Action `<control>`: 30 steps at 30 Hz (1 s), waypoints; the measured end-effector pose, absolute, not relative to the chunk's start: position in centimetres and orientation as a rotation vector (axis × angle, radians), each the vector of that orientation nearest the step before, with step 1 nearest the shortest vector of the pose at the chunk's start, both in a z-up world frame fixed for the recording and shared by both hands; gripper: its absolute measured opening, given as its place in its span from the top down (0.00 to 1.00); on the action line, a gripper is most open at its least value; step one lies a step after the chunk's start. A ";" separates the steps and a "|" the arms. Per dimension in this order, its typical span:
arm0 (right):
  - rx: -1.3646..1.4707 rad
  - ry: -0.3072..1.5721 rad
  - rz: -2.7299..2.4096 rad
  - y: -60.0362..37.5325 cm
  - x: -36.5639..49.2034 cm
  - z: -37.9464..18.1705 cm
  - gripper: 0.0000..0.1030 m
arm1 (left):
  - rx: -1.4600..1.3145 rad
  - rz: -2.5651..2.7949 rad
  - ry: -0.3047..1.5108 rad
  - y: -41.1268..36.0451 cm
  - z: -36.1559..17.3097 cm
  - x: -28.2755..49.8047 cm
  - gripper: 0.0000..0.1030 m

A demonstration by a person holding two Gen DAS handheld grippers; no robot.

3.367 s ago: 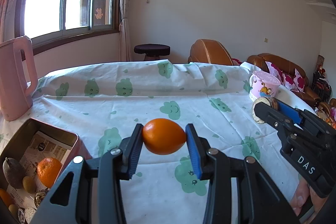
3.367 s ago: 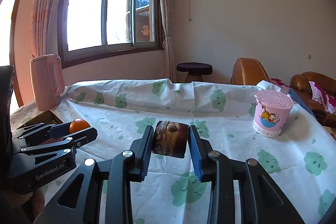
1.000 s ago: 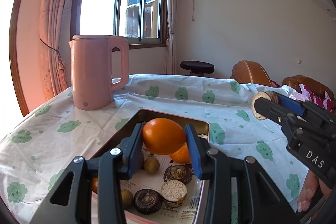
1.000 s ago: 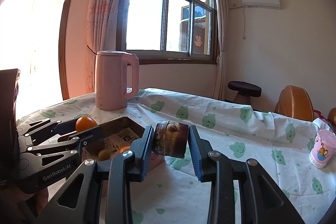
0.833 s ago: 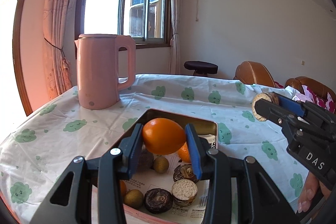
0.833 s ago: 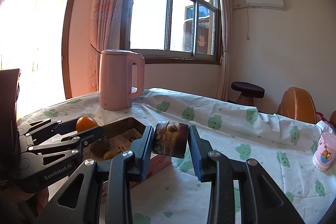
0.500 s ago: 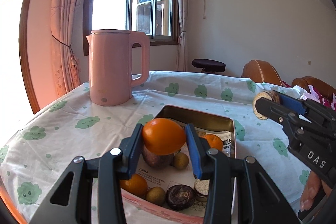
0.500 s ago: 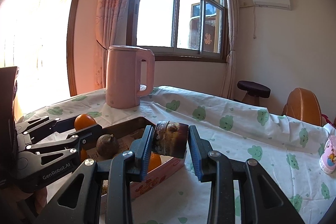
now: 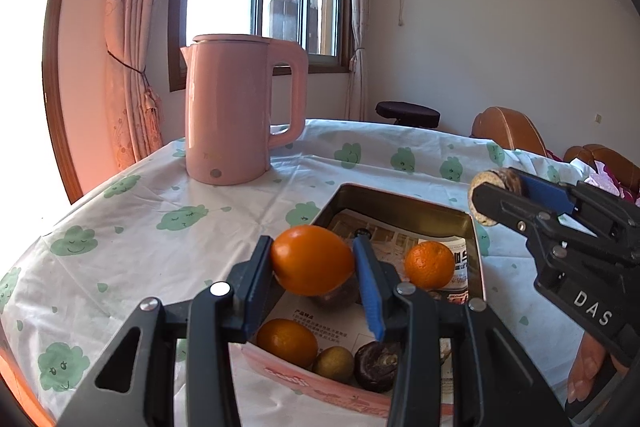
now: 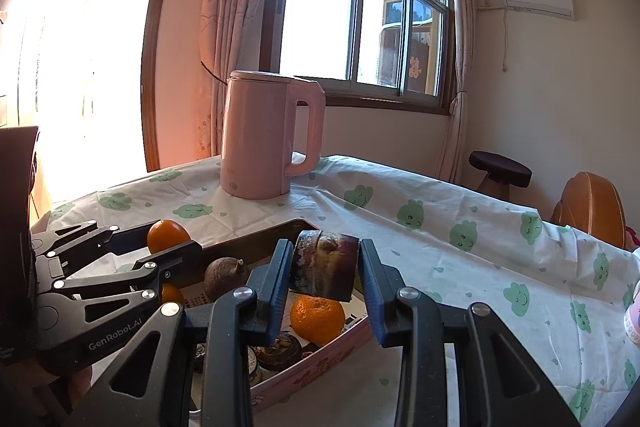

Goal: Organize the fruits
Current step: 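Lower the orange into the tin and open left tool while right holds cylinder above, then open the right tool to drop the wrapped cylinder into the tin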

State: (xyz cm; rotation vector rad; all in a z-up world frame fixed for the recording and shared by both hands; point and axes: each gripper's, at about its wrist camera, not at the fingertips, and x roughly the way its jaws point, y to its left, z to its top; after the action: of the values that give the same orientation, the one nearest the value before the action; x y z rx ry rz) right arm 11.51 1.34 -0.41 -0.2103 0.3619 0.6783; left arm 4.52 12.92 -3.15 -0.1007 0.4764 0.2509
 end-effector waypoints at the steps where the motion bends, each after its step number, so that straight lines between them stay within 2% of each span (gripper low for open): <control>1: -0.212 0.367 0.681 1.6 11.6 -0.5 0.66 | -0.100 0.250 0.479 13.0 -3.2 4.5 0.59; 23: -0.245 0.545 0.714 4.8 14.4 -4.0 0.65 | -0.073 0.212 0.550 12.9 -3.8 5.2 0.58; 27: -0.252 0.560 0.725 5.0 14.5 -4.2 0.65 | -0.066 0.220 0.550 12.8 -3.8 5.2 0.47; 30: -0.262 0.570 0.726 5.2 14.6 -4.3 0.64 | -0.073 0.220 0.548 12.9 -3.8 5.1 0.46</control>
State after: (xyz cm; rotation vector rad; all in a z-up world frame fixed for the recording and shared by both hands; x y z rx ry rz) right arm 14.55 5.25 -4.32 -0.2622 0.5703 0.7261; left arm 5.14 12.89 -3.79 -0.0727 0.5481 0.2200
